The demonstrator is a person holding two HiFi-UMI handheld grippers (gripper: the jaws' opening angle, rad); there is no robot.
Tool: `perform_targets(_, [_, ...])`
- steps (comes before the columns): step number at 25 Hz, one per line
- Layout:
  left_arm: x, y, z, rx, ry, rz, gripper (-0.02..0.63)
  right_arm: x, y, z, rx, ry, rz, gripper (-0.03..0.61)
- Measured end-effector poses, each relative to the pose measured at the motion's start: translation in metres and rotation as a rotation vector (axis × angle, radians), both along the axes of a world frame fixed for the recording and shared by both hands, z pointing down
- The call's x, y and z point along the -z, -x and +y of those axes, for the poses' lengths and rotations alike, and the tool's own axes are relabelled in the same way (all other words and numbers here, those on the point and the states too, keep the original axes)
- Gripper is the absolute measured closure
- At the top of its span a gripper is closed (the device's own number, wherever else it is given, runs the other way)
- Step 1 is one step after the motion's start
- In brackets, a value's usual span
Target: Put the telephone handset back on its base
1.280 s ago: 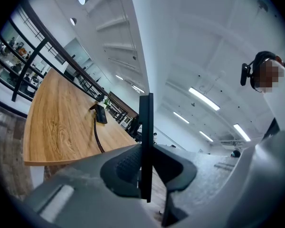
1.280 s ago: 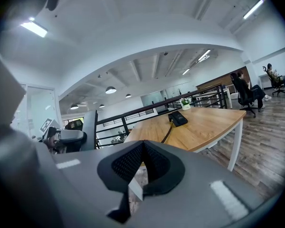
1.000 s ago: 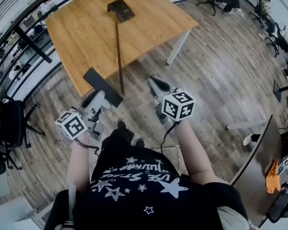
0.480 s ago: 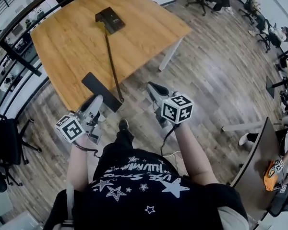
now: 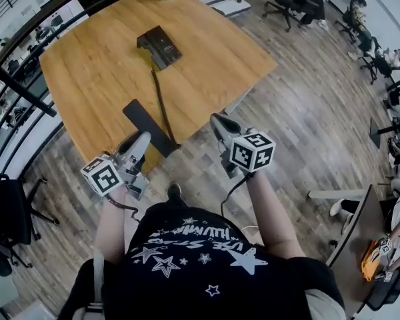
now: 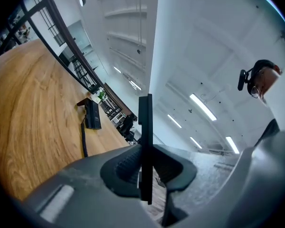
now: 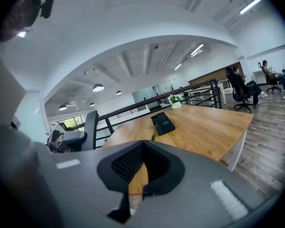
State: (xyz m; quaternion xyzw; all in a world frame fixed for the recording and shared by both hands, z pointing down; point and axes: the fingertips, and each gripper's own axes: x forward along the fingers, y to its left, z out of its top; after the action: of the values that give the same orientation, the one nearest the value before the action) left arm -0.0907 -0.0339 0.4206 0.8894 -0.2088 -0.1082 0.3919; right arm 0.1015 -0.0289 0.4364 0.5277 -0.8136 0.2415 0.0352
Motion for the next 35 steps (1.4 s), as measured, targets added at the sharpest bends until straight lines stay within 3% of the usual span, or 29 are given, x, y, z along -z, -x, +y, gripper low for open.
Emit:
perform_targets(12, [0.000,-0.013,-0.079,-0.062,-0.001,0.027,0.538,0.015,-0.014,-0.075,-0.060,-0.017,0.044,0.580])
perform_targets(18, [-0.011,-0.029,-0.095,-0.056,0.023,0.021,0.538,0.006,-0.028,-0.096,-0.033,-0.003,0.054,0.580])
perform_targets(29, [-0.017,-0.049,-0.158,0.072,0.064,-0.022,0.538,-0.001,-0.040,-0.206,0.114,0.002,-0.003,0.580])
perform_targets(35, [-0.018,-0.082,-0.238,0.144,0.078,-0.065,0.538,-0.010,-0.072,-0.297,0.192,0.030,-0.032,0.580])
